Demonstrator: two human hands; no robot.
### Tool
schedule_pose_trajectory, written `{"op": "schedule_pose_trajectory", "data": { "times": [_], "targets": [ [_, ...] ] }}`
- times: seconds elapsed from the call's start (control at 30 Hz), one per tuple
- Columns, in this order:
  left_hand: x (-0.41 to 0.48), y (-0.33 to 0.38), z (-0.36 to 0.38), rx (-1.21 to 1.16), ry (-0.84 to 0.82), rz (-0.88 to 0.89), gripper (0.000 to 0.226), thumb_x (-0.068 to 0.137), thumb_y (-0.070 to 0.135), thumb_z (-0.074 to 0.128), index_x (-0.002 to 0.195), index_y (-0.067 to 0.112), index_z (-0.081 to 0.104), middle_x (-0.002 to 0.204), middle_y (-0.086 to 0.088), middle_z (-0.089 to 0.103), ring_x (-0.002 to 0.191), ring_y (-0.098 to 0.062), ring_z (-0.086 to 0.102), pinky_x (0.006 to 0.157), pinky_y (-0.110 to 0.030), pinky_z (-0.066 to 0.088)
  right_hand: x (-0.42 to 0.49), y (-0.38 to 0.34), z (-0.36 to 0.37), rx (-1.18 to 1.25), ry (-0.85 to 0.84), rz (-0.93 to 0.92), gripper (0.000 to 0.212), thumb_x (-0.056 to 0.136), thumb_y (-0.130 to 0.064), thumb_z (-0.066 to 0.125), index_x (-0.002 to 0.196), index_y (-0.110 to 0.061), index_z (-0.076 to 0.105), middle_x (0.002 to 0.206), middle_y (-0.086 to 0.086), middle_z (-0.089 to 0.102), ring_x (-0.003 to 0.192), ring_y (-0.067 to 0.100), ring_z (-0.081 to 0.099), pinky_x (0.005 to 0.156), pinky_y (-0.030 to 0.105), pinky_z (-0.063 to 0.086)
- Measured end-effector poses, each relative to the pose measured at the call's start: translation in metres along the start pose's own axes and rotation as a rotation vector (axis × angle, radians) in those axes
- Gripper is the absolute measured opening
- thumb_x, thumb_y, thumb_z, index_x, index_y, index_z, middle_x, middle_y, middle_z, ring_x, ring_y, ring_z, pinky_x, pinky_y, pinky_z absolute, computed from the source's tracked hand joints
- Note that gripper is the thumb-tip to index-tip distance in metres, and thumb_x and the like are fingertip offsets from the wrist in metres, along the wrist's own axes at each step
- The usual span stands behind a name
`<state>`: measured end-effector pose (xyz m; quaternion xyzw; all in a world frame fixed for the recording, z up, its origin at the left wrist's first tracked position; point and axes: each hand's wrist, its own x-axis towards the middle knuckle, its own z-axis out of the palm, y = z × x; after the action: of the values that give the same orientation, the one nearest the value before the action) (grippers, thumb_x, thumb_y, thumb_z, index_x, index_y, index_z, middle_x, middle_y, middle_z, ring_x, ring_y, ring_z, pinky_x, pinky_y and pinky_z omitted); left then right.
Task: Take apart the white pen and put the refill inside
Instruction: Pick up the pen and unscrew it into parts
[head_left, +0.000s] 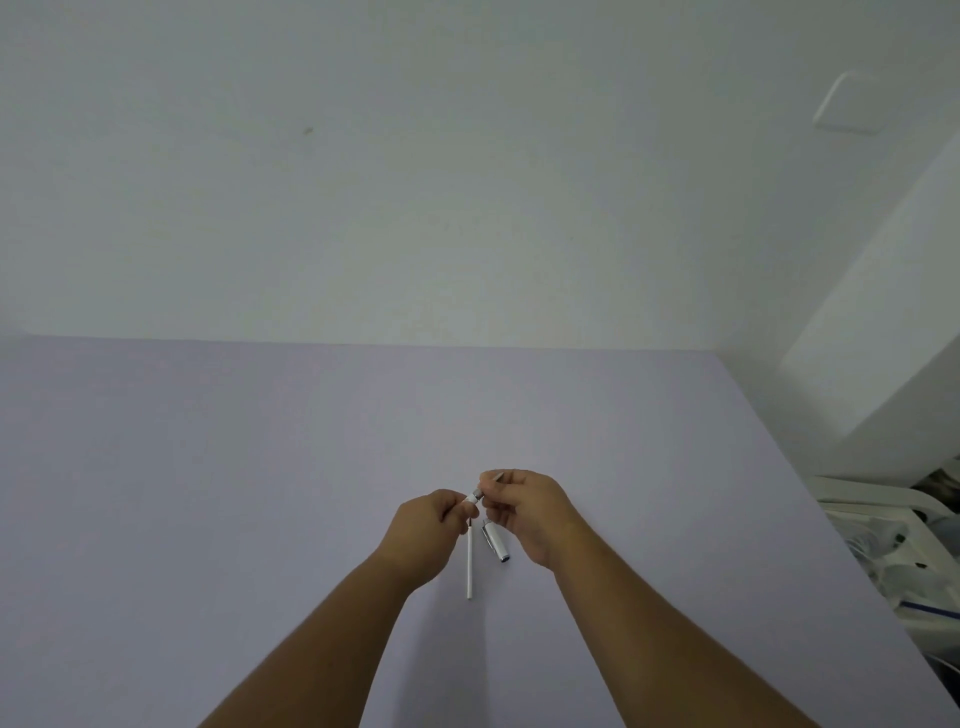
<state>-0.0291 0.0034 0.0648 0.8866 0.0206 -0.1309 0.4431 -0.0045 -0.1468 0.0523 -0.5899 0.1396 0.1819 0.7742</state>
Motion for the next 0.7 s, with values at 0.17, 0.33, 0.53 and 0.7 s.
{"op": "schedule_pose_trajectory", "data": {
  "times": [0.17,0.33,0.53,0.7],
  "targets": [
    [-0.0029,0.0023,0.0,0.013,0.0,0.018,0.026,0.098,0.03,0.043,0.101,0.018,0.067,0.078,0.009,0.06,0.074,-0.009,0.053,0.058,-0.013,0.039,-0.0018,-0.0003,0.0028,-0.056,0.048,0.041,0.015,0.081,-0.018,0.071,0.071,-0.008,0.067,0.057,-0.002,0.058,0.054,0.01,0.051,0.061,0.022,0.049],
    [-0.0042,0.0036,0.0002,0.005,0.01,0.005,0.026,0.097,0.029,0.044,0.1,0.018,0.067,0.076,0.011,0.059,0.074,-0.009,0.053,0.059,-0.015,0.039,-0.002,-0.0007,0.0007,0.04,0.001,-0.014,0.01,0.083,0.0,0.064,0.081,-0.008,0.07,0.073,0.004,0.066,0.064,0.011,0.064,0.064,0.02,0.053],
    [-0.0077,0.0037,0.0014,-0.005,0.002,0.011,0.025,0.097,0.029,0.044,0.097,0.02,0.067,0.078,0.008,0.061,0.074,-0.012,0.054,0.059,-0.016,0.04,-0.0037,-0.0007,0.0013,-0.031,0.063,0.031,0.01,0.081,-0.013,0.071,0.073,-0.009,0.068,0.063,0.001,0.06,0.056,0.011,0.054,0.061,0.022,0.05],
    [-0.0076,0.0042,0.0001,0.013,0.02,0.032,0.026,0.097,0.03,0.043,0.097,0.019,0.067,0.074,0.012,0.059,0.066,-0.005,0.051,0.056,-0.015,0.039,-0.0067,-0.0052,0.0037,0.064,0.047,-0.001,0.001,0.083,-0.007,0.067,0.083,-0.008,0.067,0.072,0.004,0.067,0.064,0.014,0.062,0.067,0.025,0.052]
  ]
}}
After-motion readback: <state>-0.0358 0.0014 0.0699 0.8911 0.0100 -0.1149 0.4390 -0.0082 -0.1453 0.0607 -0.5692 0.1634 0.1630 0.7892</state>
